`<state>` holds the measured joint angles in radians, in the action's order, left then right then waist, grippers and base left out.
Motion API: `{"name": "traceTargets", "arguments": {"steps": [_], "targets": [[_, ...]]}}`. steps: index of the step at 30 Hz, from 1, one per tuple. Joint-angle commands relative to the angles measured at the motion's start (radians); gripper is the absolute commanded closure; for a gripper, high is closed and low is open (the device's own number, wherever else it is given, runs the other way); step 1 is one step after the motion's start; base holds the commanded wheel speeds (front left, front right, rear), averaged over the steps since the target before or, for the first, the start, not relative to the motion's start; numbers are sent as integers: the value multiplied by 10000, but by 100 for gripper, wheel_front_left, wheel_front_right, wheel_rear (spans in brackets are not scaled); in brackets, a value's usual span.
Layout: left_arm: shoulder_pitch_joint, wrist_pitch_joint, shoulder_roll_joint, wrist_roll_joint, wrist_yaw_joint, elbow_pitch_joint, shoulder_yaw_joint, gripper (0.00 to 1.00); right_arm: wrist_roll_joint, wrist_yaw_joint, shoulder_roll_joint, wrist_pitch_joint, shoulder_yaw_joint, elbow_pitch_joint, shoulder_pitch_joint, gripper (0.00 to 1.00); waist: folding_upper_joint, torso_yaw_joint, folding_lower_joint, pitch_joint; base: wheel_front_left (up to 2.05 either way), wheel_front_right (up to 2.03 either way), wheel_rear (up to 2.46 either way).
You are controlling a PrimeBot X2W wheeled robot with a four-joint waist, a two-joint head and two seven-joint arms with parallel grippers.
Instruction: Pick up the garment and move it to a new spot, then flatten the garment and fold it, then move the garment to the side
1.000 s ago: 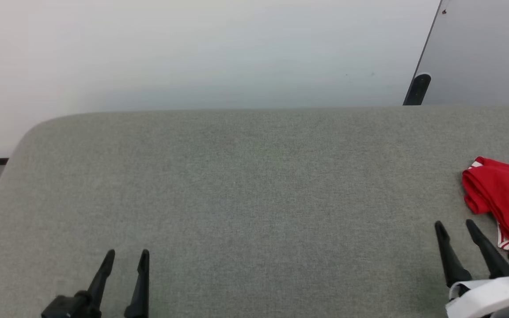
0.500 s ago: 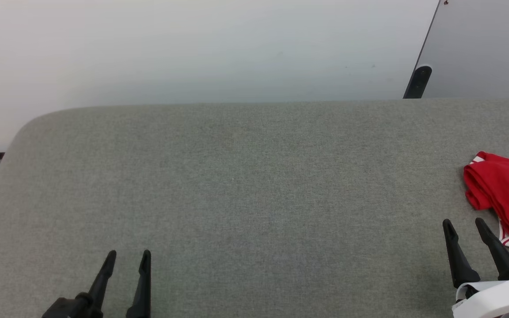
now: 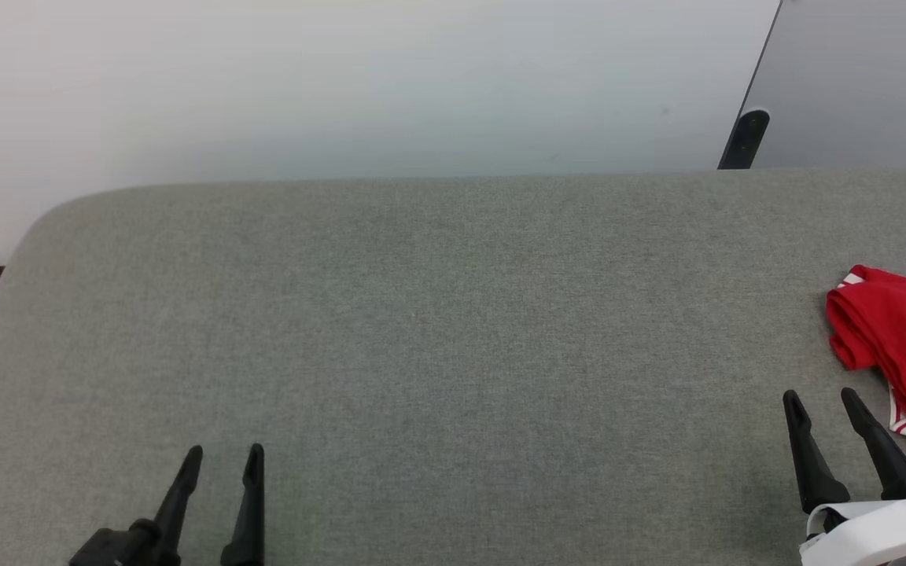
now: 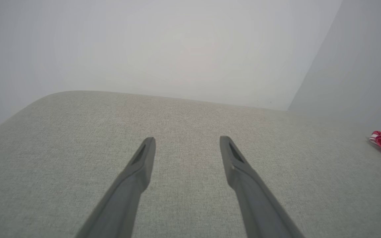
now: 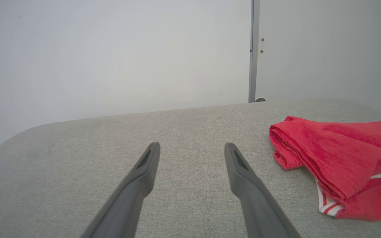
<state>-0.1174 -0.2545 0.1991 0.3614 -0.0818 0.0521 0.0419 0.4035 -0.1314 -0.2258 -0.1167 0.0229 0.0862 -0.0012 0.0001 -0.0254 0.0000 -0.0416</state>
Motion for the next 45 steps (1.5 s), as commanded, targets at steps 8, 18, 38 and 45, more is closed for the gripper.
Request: {"name": "traceTargets", "arguments": {"steps": [8, 18, 38, 45], "targets": [[-24, 5, -24, 7, 116, 113, -3, 100, 10, 0, 89, 1, -47, 109, 30, 100, -1, -16, 0, 7, 0, 0, 0], [145, 392, -269, 1347, 48, 522, -114, 100, 1316, 1, 354, 268, -145, 465, 12, 100, -1, 0, 0, 31, 0, 0, 0], [724, 1256, -581, 4286, -100, 886, -501, 100, 4154, 3, 712, 802, -470, 750, -301, 100, -1, 44, 0, 91, 0, 0, 0], [899, 1514, -677, 5162, -148, 993, -616, 100, 5005, 4, 824, 961, -567, 834, -402, 100, -1, 59, 0, 112, 0, 0, 0]]}}
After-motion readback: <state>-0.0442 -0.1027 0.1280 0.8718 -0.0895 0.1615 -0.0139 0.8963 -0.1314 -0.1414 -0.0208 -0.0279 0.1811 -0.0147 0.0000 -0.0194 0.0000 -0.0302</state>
